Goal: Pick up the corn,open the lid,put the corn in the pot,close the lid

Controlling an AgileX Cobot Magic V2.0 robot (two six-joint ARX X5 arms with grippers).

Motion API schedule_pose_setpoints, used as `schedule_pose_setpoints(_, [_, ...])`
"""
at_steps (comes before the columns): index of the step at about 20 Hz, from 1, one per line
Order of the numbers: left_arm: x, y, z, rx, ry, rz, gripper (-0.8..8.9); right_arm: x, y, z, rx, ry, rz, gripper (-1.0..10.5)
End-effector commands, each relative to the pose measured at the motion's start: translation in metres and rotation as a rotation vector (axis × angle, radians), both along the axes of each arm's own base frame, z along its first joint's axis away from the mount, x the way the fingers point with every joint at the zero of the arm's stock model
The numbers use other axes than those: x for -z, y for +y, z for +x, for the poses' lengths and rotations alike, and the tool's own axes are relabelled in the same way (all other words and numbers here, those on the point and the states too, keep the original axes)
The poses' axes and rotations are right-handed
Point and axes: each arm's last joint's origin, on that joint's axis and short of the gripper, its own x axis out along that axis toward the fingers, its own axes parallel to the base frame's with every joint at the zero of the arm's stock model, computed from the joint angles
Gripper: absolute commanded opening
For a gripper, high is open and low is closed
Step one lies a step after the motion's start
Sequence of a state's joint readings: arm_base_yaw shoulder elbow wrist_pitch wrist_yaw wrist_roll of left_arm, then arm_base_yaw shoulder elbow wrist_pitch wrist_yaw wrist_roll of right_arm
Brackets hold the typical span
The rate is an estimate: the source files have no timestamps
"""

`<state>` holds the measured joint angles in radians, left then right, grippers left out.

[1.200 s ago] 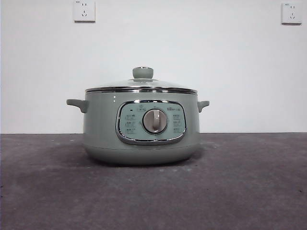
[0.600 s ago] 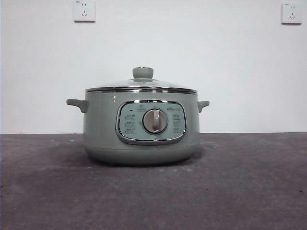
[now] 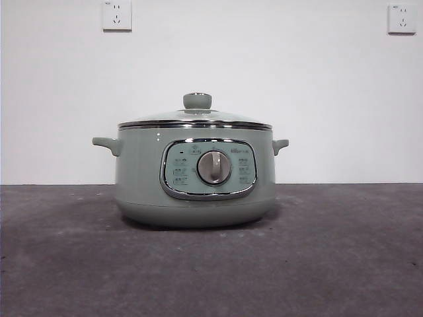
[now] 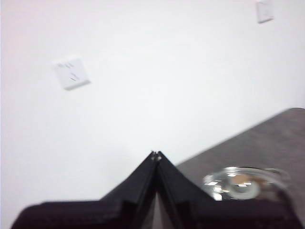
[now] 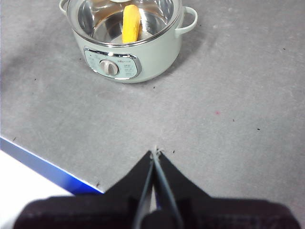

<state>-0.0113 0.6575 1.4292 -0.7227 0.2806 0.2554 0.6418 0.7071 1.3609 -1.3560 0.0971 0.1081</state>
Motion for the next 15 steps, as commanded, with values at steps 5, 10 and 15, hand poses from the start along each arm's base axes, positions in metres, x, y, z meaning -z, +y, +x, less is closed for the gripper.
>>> schedule_pose_setpoints(5, [0.164,0.01,0.048,-0.119,0.16,-0.094,-0.03,0.004,0.0,0.0,-0.004,0.028,-0.024,0.0])
schedule_pose_setpoints(10, [0.26,0.013,0.055,-0.147,0.285,-0.163,-0.03,0.004,0.0,0.0,-0.004,0.028,-0.025,0.0])
schedule_pose_setpoints(15, [0.305,0.012,0.05,-0.151,0.302,-0.169,-0.03,0.004,0.0,0.0,-0.004,0.028,-0.025,0.0])
